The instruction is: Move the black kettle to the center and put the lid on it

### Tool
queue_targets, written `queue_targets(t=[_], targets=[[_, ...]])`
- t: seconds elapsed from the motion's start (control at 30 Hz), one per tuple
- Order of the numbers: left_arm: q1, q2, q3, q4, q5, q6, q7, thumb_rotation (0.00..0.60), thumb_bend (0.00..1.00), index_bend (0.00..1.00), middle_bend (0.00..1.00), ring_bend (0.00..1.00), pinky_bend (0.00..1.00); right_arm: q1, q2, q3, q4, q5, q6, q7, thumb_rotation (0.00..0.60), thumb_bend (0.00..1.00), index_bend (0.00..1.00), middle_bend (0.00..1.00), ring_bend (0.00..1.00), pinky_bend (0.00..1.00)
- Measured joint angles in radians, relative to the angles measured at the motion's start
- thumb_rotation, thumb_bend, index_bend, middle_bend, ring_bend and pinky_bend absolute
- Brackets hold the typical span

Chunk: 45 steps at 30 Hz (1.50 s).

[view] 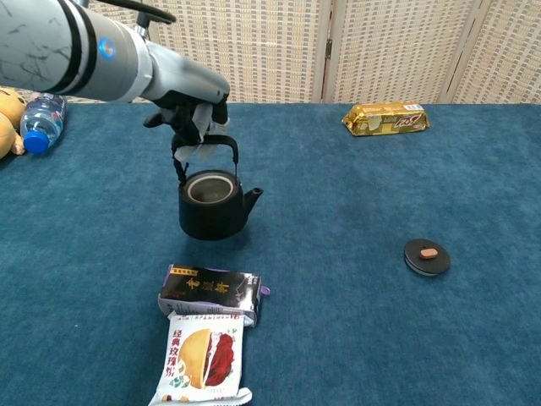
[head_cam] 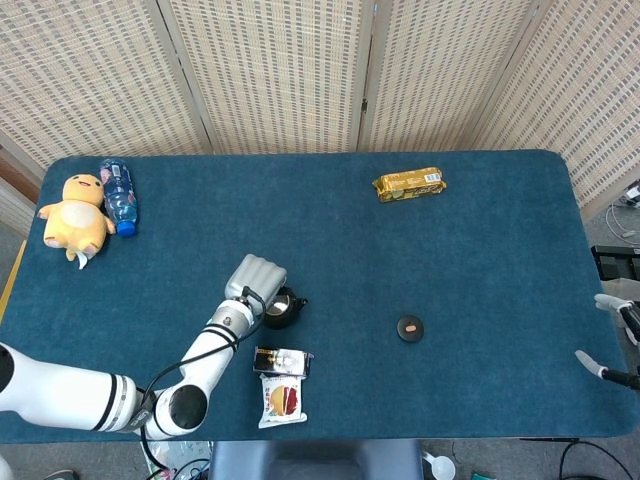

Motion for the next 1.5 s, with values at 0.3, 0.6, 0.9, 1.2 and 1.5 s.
queue_targets(t=[0.3, 0.6, 0.9, 1.2, 1.5], targets=[[-0.054, -0.045, -0.012, 0.049, -0.038, -0.010, 0.001, 0.600, 1.00, 0.64, 0.81, 0.50, 0.69, 0.002, 0.007, -0.001, 0.007, -0.004, -0.003, 0.026, 0.600, 0.01, 0.26, 0.32, 0.24, 0.27], [-0.097, -0.093, -0.016, 0.085, -0.061, -0.014, 0.009, 0.600, 1.00, 0.64, 0.81, 0.51, 0.69, -0.002, 0.011, 0.000, 0.018, -0.002, 0.002, 0.057, 0.600, 0.01, 0.26, 0.32, 0.24, 0.27], [-0.113, -0.134, -0.017, 0.126, -0.052, -0.015, -0.012, 0.600, 1.00, 0.64, 0.81, 0.51, 0.69, -0.003, 0.013, -0.001, 0.024, -0.005, 0.002, 0.070, 0.600, 0.01, 0.26, 0.32, 0.24, 0.27], [-0.113, -0.155, -0.023, 0.139, -0.017, -0.010, -0.041, 0.600, 1.00, 0.64, 0.81, 0.51, 0.69, 0.000, 0.014, -0.001, 0.025, -0.002, -0.004, 0.071, 0.600, 0.01, 0.26, 0.32, 0.24, 0.27], [-0.111, -0.185, -0.019, 0.159, 0.013, 0.000, -0.058, 0.600, 1.00, 0.64, 0.81, 0.51, 0.69, -0.001, 0.014, 0.000, 0.025, -0.001, -0.002, 0.075, 0.600, 0.01, 0.26, 0.32, 0.24, 0.27]])
